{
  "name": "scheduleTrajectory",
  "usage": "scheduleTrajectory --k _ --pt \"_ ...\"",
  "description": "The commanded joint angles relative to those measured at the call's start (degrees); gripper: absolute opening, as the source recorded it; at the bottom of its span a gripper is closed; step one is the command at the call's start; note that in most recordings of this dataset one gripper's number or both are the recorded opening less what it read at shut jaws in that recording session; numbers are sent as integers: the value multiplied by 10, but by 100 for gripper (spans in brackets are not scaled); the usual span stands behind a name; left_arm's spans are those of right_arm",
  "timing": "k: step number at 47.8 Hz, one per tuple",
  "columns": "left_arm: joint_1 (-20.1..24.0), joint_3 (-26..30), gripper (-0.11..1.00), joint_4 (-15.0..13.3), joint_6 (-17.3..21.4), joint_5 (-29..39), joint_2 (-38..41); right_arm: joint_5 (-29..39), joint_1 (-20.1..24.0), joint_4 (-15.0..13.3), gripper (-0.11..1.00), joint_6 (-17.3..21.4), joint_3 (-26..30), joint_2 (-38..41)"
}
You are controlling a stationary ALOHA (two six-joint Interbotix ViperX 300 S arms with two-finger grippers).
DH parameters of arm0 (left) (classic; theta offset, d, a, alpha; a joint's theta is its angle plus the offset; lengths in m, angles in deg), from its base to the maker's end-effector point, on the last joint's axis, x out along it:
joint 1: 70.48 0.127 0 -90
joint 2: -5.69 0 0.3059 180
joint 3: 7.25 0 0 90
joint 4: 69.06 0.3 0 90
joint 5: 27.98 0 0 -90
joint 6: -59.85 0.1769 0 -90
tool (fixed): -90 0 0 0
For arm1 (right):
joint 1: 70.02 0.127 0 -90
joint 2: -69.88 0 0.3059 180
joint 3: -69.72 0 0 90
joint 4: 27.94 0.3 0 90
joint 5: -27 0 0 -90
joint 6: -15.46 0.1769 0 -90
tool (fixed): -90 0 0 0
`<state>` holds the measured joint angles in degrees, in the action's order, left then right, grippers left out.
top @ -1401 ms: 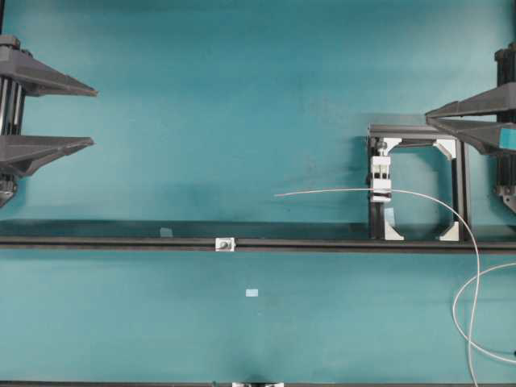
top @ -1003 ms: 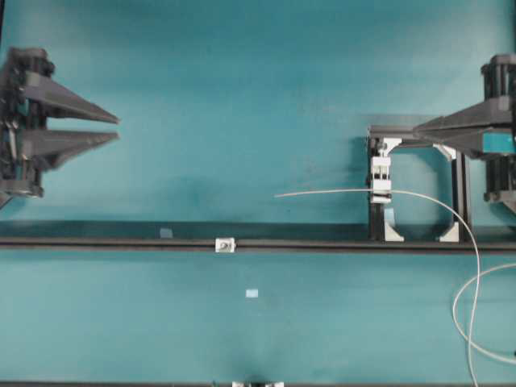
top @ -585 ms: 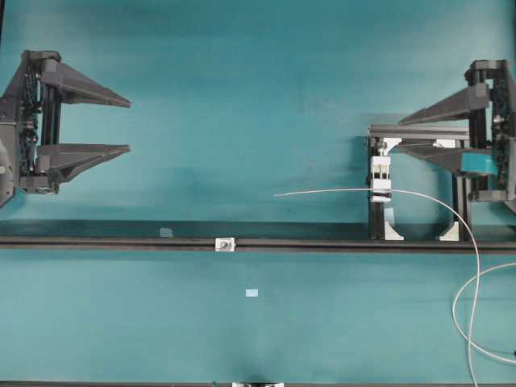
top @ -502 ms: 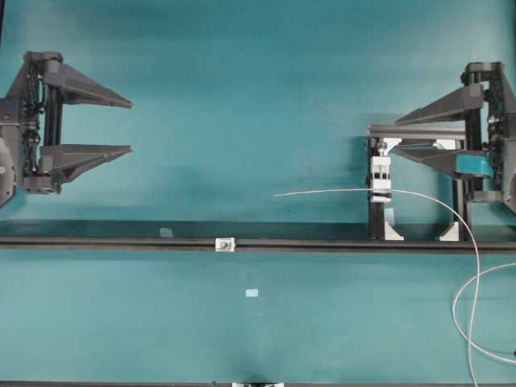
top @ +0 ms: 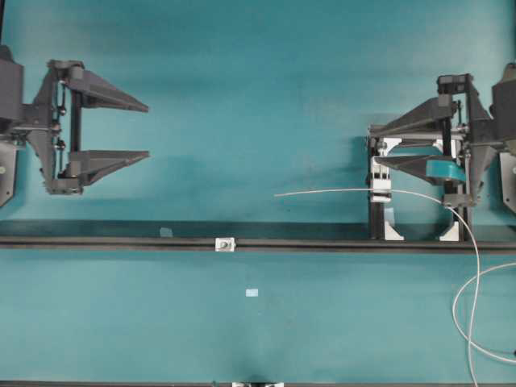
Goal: Insert the wire into the hole on the left side and pull it with the left arm.
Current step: 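Move the right gripper over the white wire near its free tip, then lower the open right gripper around the white wire near its tip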
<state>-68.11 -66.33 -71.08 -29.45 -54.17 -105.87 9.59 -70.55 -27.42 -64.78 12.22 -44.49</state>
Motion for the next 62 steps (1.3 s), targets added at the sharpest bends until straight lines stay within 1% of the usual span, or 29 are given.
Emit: scheduleTrajectory --k 1,10,21,33,41,62 --pt "3 7 61 -1 0 -6 14 -6 -1 0 60 1 18 13" --pt "2 8 61 -1 0 -14 41 -3 -1 1 60 4 30 48" --pt "3 7 61 -1 1 -32 64 2 -1 1 61 21 51 99" --pt "3 5 61 -1 1 -33 69 13 10 -1 61 36 74 145" --pt "3 4 61 -1 0 -33 69 29 18 -1 61 37 91 171" --pt "14 2 61 -1 -1 -29 69 30 27 -1 61 39 121 252"
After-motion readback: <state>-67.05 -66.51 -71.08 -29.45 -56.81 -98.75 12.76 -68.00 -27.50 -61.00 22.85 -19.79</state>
